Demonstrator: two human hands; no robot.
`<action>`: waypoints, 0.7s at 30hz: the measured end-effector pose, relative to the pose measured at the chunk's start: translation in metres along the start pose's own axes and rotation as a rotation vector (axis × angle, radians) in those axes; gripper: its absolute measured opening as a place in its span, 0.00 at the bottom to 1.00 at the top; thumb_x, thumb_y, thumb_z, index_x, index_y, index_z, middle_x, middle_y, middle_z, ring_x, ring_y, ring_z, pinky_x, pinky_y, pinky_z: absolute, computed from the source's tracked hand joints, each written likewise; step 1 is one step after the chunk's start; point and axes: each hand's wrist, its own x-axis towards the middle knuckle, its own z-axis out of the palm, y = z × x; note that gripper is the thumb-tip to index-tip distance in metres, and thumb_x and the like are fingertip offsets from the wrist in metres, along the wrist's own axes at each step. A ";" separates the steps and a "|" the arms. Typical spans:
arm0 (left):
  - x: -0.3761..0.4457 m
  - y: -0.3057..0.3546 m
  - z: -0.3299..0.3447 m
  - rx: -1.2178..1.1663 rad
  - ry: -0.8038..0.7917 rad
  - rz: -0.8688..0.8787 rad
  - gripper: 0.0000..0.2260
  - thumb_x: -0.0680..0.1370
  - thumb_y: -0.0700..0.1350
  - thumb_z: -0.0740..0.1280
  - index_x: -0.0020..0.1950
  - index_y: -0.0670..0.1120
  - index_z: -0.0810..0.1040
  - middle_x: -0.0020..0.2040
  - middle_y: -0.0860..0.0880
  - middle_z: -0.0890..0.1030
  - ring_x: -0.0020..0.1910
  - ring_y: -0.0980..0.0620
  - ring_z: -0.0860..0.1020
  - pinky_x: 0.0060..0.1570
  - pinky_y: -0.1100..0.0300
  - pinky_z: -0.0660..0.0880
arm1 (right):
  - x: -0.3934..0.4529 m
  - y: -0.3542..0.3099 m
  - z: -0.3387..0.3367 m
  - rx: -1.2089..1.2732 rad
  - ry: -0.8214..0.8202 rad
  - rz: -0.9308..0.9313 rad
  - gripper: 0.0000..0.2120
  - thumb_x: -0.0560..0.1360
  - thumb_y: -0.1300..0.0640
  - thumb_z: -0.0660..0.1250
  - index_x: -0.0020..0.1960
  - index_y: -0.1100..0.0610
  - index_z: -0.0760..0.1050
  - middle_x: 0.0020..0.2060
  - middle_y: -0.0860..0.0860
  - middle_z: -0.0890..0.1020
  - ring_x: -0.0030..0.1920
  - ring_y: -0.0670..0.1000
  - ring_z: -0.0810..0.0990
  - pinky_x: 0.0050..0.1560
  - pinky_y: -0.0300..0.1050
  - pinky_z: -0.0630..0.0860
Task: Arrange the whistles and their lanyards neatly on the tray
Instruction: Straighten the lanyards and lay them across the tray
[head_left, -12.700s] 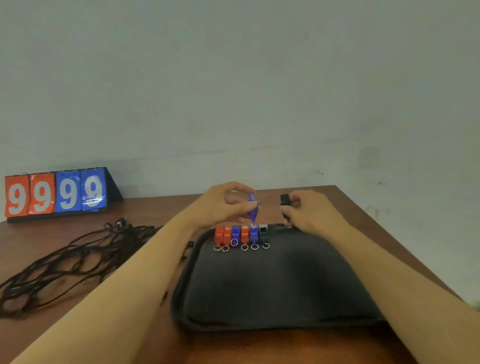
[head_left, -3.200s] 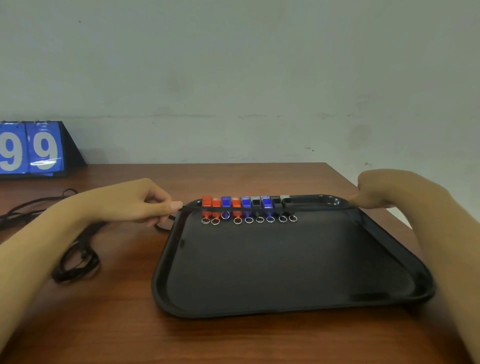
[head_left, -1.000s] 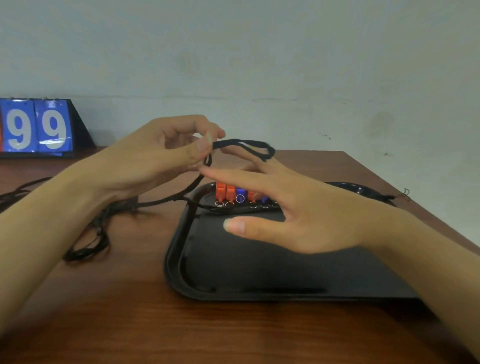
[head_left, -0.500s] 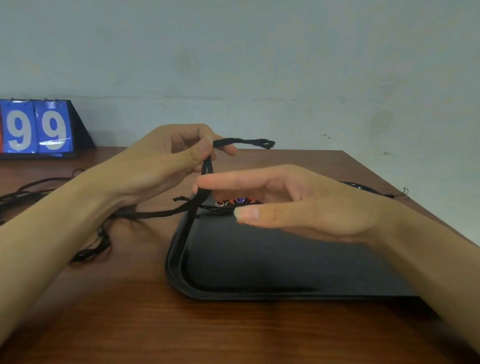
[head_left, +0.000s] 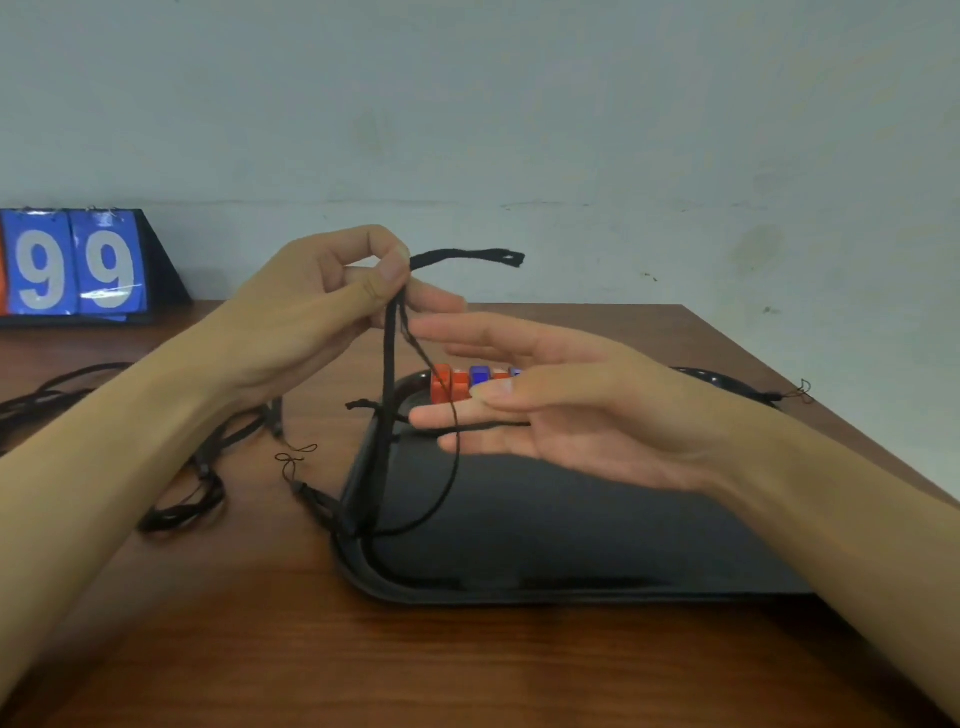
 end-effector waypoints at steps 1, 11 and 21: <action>-0.001 0.002 0.002 -0.004 -0.004 0.018 0.10 0.74 0.55 0.65 0.43 0.48 0.76 0.49 0.44 0.88 0.47 0.43 0.81 0.55 0.59 0.76 | -0.001 0.000 0.001 -0.023 -0.030 0.017 0.26 0.79 0.65 0.60 0.77 0.56 0.66 0.74 0.61 0.70 0.69 0.62 0.76 0.70 0.55 0.71; -0.003 0.006 0.009 -0.011 -0.016 0.030 0.08 0.77 0.51 0.61 0.43 0.49 0.72 0.45 0.49 0.88 0.45 0.54 0.80 0.51 0.66 0.72 | 0.000 0.002 0.016 -0.065 -0.240 0.081 0.26 0.80 0.64 0.56 0.77 0.62 0.63 0.73 0.53 0.71 0.67 0.61 0.73 0.56 0.49 0.67; 0.000 -0.002 0.004 -0.109 0.007 -0.007 0.07 0.80 0.48 0.61 0.45 0.46 0.72 0.35 0.51 0.80 0.36 0.56 0.75 0.42 0.65 0.72 | -0.001 -0.001 0.016 0.032 -0.236 0.023 0.30 0.76 0.66 0.60 0.77 0.67 0.61 0.78 0.61 0.62 0.62 0.52 0.65 0.52 0.47 0.60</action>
